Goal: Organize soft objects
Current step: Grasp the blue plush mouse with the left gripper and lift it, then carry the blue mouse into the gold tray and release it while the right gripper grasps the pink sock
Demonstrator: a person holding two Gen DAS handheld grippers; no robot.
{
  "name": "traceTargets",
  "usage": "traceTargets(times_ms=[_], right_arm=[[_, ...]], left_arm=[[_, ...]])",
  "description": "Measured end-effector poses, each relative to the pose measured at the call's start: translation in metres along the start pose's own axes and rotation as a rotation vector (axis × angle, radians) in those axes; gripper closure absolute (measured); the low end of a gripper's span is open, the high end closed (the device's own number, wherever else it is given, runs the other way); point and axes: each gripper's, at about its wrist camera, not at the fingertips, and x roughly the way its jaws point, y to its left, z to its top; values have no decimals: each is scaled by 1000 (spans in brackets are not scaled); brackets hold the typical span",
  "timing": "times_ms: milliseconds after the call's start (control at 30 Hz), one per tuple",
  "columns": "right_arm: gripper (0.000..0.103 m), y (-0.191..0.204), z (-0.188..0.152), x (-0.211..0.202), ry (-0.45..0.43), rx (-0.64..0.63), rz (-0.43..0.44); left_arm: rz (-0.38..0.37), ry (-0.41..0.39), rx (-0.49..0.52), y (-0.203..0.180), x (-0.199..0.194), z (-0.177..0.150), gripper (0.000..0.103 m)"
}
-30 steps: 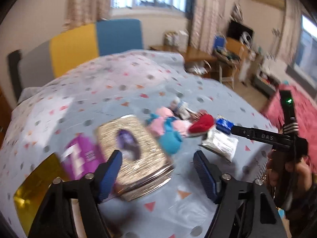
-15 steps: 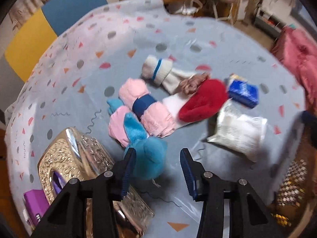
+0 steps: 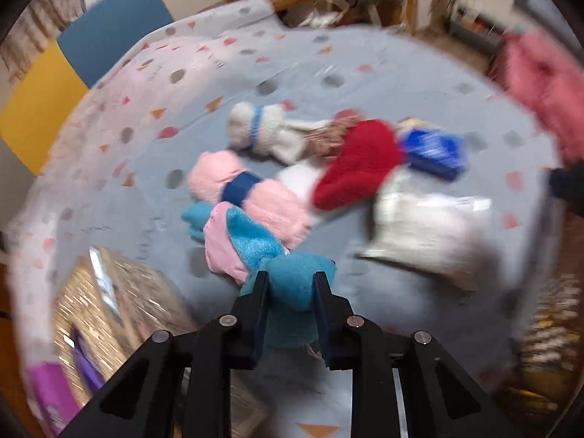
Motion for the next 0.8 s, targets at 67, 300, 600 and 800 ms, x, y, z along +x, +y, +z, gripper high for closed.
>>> traceTargets(times_ms=[67, 300, 600, 800], right_arm=[[17, -3, 0, -4, -11, 6, -4], [17, -7, -3, -8, -8, 21, -14], [17, 1, -12, -11, 11, -13, -11], [17, 1, -13, -15, 10, -10, -24]], left_arm=[[-69, -34, -14, -6, -15, -13, 80], [-175, -80, 51, -41, -47, -65, 69], [-180, -43, -96, -24, -36, -79, 46], [-239, 35, -176, -26, -4, -65, 37]])
